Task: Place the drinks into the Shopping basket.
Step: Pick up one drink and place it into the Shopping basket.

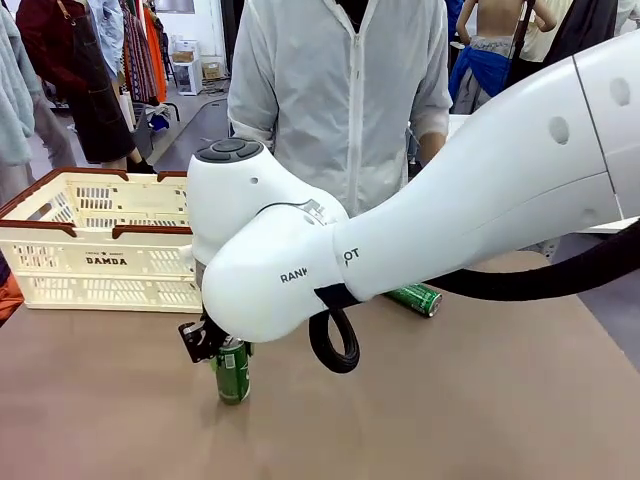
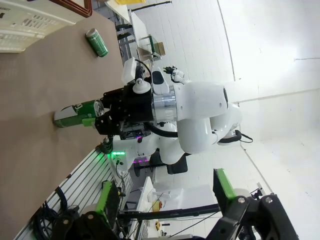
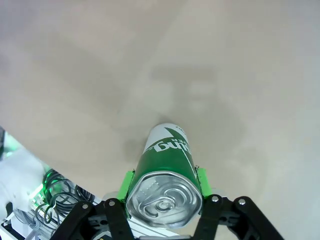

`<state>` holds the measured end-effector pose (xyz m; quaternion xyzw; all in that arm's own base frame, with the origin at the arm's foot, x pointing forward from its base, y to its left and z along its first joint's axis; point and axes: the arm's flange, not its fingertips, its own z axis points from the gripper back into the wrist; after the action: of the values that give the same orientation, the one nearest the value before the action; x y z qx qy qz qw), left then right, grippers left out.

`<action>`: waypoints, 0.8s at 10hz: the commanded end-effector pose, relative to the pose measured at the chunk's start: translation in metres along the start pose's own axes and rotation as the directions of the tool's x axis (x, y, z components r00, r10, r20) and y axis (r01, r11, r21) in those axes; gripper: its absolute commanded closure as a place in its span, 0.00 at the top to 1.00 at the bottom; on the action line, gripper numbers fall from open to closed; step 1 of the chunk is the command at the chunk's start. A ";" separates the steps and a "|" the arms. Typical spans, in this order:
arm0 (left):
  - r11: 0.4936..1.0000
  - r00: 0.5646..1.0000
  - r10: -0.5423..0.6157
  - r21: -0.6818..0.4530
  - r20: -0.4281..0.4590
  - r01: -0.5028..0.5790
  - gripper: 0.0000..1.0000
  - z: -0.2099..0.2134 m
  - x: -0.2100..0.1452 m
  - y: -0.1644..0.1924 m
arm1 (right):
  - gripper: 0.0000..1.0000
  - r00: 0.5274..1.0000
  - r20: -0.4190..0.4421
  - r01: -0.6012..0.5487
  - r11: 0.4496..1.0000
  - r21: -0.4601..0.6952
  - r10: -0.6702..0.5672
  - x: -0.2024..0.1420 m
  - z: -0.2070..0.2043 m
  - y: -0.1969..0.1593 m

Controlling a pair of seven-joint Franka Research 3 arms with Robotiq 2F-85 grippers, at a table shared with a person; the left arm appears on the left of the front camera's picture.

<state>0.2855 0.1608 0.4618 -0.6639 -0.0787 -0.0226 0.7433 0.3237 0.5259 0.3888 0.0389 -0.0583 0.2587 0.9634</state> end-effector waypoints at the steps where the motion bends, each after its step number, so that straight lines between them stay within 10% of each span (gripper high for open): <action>1: 1.000 1.000 0.007 -0.012 0.013 -0.007 1.00 -0.001 0.000 -0.004 | 1.00 1.000 -0.005 -0.017 1.000 -0.011 0.017 0.006 0.004 0.002; 5: 1.000 1.000 0.007 -0.012 0.013 -0.007 1.00 -0.001 0.000 -0.004 | 1.00 1.000 -0.016 -0.007 1.000 -0.005 0.007 0.006 0.016 -0.005; 8: 1.000 1.000 0.007 -0.012 0.013 -0.007 1.00 -0.001 0.000 -0.004 | 1.00 1.000 -0.004 0.012 0.995 0.098 -0.012 0.000 0.103 -0.063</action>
<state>0.2854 0.1608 0.4618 -0.6639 -0.0787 -0.0225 0.7433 0.3396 0.5016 0.4541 0.0692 -0.0491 0.2569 0.9627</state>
